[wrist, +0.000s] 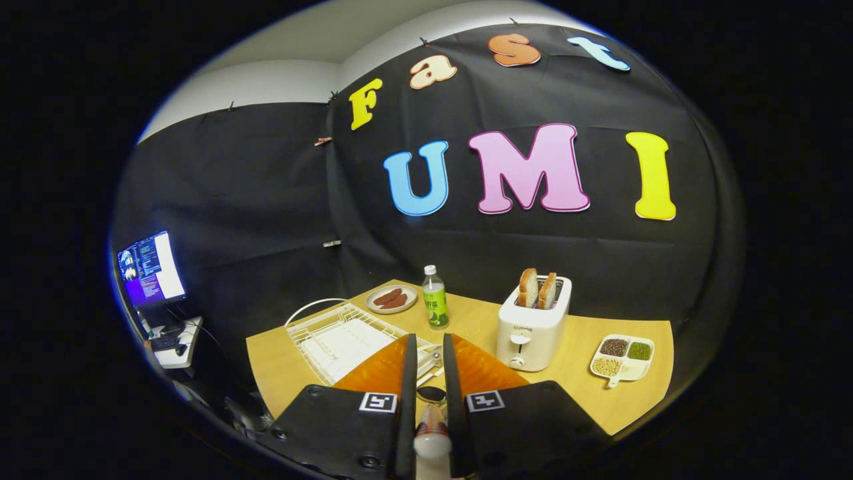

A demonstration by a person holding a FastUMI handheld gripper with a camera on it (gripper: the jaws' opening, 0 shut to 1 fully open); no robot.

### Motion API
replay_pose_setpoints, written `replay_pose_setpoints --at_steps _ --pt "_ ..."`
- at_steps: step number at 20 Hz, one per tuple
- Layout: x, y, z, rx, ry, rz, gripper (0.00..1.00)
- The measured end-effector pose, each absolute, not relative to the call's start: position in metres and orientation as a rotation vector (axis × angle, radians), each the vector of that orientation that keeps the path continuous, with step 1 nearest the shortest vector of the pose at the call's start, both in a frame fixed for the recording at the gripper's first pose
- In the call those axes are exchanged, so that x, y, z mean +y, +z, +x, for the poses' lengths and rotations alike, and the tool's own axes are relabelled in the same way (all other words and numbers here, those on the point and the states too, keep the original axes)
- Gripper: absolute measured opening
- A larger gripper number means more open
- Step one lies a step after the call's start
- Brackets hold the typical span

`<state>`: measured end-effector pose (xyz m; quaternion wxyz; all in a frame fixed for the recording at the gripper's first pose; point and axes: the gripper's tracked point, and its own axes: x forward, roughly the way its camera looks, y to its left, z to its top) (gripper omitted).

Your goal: Take the plate from the dish rack, then take the spoon from the basket and place it into the plate.

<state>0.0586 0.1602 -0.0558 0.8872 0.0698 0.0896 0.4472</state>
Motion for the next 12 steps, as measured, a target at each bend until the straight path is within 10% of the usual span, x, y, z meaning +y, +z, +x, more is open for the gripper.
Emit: replay_pose_setpoints --at_steps 12 --pt "0.188 -0.178 -0.018 0.389 1.078 0.026 0.23"
